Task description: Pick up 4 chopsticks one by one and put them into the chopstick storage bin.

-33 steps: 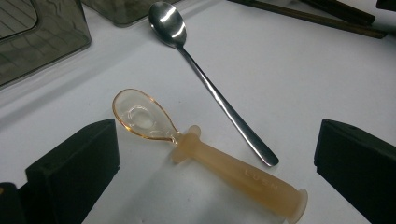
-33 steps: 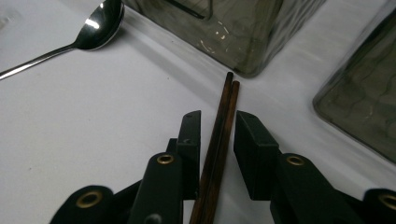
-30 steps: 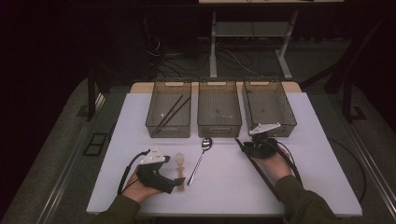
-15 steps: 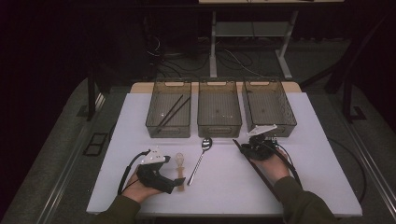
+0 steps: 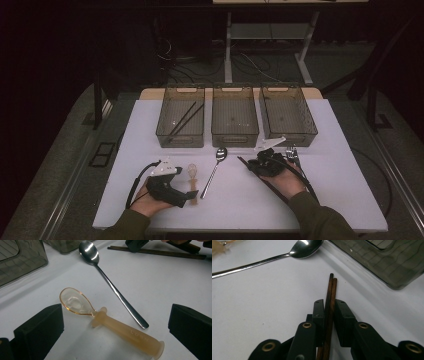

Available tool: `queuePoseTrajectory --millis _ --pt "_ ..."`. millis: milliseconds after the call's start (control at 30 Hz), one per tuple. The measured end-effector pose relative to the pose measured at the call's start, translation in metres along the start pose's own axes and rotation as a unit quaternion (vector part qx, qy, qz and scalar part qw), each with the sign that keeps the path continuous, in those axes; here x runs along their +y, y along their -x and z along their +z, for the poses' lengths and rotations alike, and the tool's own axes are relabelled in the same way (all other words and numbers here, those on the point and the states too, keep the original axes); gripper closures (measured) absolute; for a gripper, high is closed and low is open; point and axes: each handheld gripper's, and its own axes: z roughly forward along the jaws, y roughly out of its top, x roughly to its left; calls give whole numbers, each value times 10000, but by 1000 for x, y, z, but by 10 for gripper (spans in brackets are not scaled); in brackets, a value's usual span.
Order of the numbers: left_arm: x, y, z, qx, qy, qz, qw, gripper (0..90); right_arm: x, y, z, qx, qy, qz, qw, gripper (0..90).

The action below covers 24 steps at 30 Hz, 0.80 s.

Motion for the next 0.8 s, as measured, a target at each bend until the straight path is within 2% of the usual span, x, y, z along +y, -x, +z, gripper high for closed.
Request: queuePoseTrajectory --millis 67,167,300,467,700,800 --pt "0 0 0 4 3 0 10000 0 -1 1 0 15 17 20 10000 779" --pt "0 0 -1 -3 15 2 10000 0 0 2 -4 87 80 48 9999 714" --pt "0 0 0 -27 18 9 10000 0 2 5 -22 278 358 161 9988 631" --pt "0 0 -1 -42 -19 52 10000 0 -3 5 -42 379 515 204 9977 552" --pt "0 0 -1 -46 15 80 10000 0 -19 7 -65 374 589 236 9973 520" --pt "0 -1 -2 -43 11 109 9999 0 -29 6 -72 346 527 235 9977 527"
